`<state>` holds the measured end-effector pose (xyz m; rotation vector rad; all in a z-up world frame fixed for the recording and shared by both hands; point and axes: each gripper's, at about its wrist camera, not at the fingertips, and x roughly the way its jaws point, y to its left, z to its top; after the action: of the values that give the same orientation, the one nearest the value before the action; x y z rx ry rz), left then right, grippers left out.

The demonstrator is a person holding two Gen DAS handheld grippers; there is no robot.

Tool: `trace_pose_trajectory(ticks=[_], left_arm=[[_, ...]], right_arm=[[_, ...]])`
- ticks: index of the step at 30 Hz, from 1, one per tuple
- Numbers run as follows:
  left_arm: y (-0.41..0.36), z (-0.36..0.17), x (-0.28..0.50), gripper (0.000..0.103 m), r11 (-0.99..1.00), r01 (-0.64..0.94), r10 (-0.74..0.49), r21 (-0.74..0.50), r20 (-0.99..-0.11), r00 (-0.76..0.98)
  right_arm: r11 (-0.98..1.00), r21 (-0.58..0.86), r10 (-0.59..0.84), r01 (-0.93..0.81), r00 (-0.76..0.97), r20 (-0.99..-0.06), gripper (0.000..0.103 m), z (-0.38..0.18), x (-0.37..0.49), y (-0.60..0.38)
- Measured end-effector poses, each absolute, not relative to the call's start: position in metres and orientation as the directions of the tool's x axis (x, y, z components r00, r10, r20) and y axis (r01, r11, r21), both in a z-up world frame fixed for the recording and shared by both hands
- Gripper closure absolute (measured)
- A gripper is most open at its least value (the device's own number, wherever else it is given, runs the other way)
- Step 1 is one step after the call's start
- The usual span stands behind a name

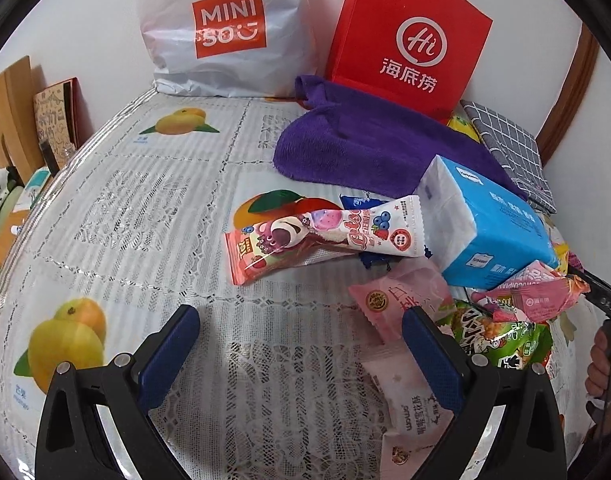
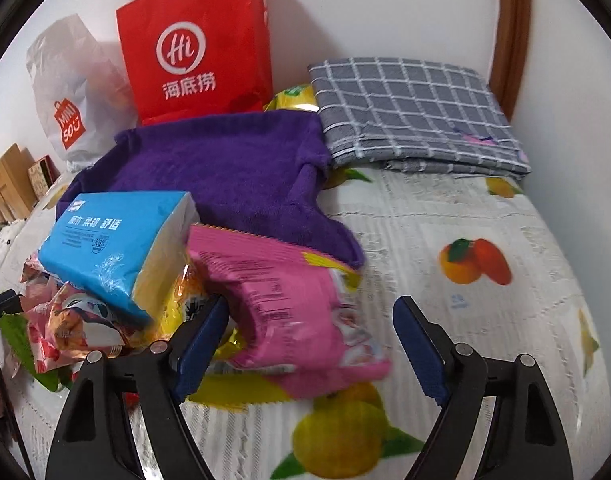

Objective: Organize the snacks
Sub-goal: 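Reach the right tool to the pink snack bag and close on it, then lift the pink bag with the right tool while the left tool grasps a pale pink wafer packet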

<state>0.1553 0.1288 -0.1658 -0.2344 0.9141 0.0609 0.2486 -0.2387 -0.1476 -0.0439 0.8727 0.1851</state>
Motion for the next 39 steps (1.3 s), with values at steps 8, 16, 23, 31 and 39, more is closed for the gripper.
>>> trace_pose_trajectory(ticks=[8, 16, 23, 31, 39], left_arm=[[0.13, -0.168, 0.152, 0.001, 0.96, -0.147, -0.094, -0.237, -0.771, 0.63], [0.126, -0.166, 0.148, 0.002, 0.961, -0.111, -0.126, -0.252, -0.761, 0.637], [0.113, -0.156, 0.134, 0.002, 0.968, -0.042, -0.156, -0.247, -0.724, 0.672], [0.09, -0.149, 0.12, 0.003, 0.965, 0.099, -0.245, -0.243, -0.698, 0.673], [0.093, -0.163, 0.13, 0.025, 0.965, 0.053, -0.235, -0.256, -0.759, 0.607]], right_arm=[[0.983, -0.006, 0.119, -0.183, 0.664, -0.738, 0.043, -0.147, 0.224, -0.234], [0.992, -0.035, 0.062, -0.122, 0.707, -0.704, 0.043, -0.154, 0.18, -0.243], [0.993, 0.0, 0.082, -0.116, 0.703, -0.707, 0.043, -0.154, 0.183, -0.246], [0.994, 0.019, 0.087, -0.105, 0.695, -0.714, 0.042, -0.155, 0.184, -0.249], [0.994, 0.034, 0.096, -0.108, 0.642, -0.761, 0.037, -0.164, 0.194, -0.25]])
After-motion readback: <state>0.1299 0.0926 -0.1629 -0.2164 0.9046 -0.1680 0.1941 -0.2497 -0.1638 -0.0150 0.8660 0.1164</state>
